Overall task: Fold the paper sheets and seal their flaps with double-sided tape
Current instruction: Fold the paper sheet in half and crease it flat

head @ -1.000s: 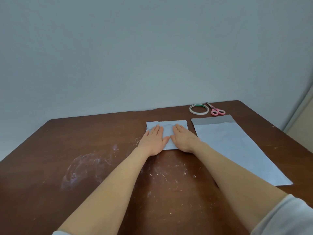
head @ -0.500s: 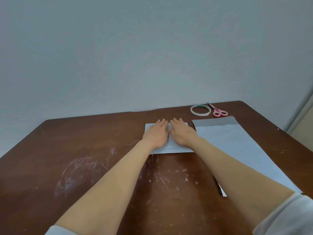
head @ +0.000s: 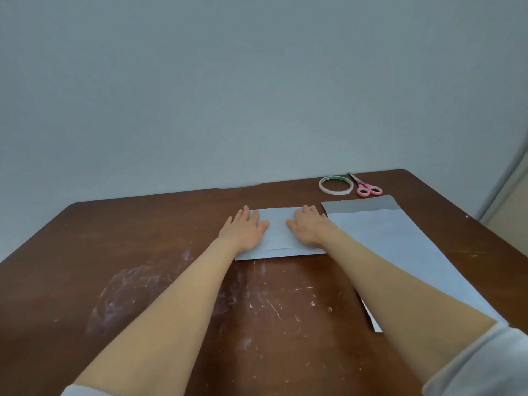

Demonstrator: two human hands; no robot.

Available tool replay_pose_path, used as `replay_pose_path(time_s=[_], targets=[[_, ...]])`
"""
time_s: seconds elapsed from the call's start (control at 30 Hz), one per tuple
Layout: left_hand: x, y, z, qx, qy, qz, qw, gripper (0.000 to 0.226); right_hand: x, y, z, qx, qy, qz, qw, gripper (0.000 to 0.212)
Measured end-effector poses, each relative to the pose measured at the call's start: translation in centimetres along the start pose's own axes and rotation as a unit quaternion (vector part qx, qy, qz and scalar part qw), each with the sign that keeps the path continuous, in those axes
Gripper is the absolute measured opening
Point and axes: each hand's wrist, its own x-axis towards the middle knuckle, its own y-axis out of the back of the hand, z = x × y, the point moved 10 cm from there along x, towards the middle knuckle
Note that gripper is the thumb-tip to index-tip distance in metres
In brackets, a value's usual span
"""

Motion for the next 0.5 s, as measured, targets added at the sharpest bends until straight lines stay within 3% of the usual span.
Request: replay_pose_path(time_s=[0.13, 0.3, 0.5], targets=[[-1.3, 2.0, 0.3, -0.003, -0.007, 0.072, 0.997, 0.057, -1.5, 2.5, 0.1, 0.025, 0.006, 0.093, 0.995, 0.052], [-2.5, 2.3, 3.8, 0.000, -0.070, 0.081, 0.994, 0.054, -2.4, 1.5, -2.6, -0.006, 0.064, 0.076, 0.995, 0.053], [-2.6, 1.7, 4.9, 0.010, -0.092, 0.064, 0.994, 0.054, -2.2, 1.1, -2.7, -0.019, 0.060, 0.090, 0.994, 0.053]])
